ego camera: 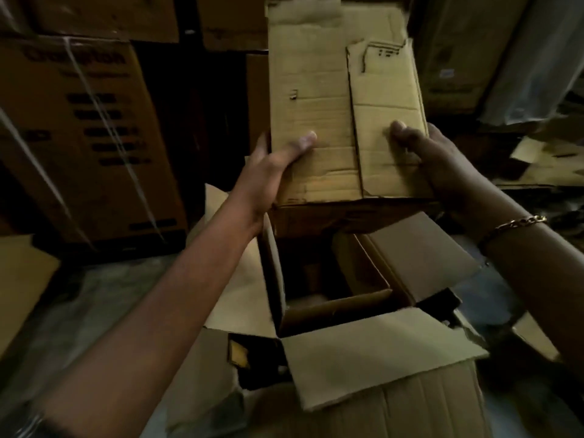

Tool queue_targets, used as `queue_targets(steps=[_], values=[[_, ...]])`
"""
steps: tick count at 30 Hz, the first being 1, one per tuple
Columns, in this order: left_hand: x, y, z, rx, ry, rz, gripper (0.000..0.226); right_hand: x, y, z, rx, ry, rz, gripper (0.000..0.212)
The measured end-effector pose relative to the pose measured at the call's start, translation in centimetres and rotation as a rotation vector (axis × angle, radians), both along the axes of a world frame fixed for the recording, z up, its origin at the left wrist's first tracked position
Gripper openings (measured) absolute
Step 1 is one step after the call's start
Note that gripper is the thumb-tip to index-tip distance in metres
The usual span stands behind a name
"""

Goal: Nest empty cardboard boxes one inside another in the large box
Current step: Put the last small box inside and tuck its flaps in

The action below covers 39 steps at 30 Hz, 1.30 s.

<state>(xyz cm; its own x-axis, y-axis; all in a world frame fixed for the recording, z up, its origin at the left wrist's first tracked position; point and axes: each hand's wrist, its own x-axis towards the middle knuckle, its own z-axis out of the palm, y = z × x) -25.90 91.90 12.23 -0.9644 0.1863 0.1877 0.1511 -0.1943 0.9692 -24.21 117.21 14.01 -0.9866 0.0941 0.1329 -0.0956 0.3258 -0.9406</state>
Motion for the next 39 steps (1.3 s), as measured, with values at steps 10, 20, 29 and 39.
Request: queue_targets(steps=[10, 20, 29, 39], values=[[1.2, 2.7, -0.8, -0.096, -0.206, 0.036, 0.038, -2.9, 3.0, -1.8, 0.040, -0.243, 0.087, 0.095], [2.4, 4.1, -3.4, -0.166, -0.226, 0.060, 0.035, -1.0, 4.6, -4.4, 0.026, -0.297, 0.096, 0.085], [3.8, 3.9, -5.5, -0.171, -0.206, 0.080, 0.050, 0.2, 5.0, -5.5, 0.093, -0.259, 0.126, 0.125], [4.6, 3.3, -11.5, -0.368, -0.418, 0.114, 0.094, -0.3, 2.7, -11.2, 0.169, -0.518, 0.140, 0.082]])
